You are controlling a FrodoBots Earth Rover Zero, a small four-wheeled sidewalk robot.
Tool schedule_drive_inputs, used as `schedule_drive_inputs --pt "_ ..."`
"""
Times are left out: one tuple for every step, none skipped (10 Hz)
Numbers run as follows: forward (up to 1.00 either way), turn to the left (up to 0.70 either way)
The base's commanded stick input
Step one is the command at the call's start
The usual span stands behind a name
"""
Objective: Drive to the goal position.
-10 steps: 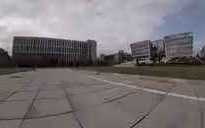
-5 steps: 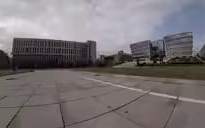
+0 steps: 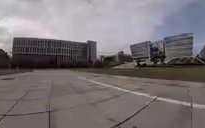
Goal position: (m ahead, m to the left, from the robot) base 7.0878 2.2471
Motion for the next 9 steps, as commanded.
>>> schedule_drive_inputs --pt "0.7 0.35" --pt "0.7 0.35" --pt "0.7 0.35" --pt "0.7 0.35" --pt "0.7 0.35" --pt "0.7 0.35" --pt "0.7 0.35" --pt "0.7 0.35" --pt "0.7 0.35"
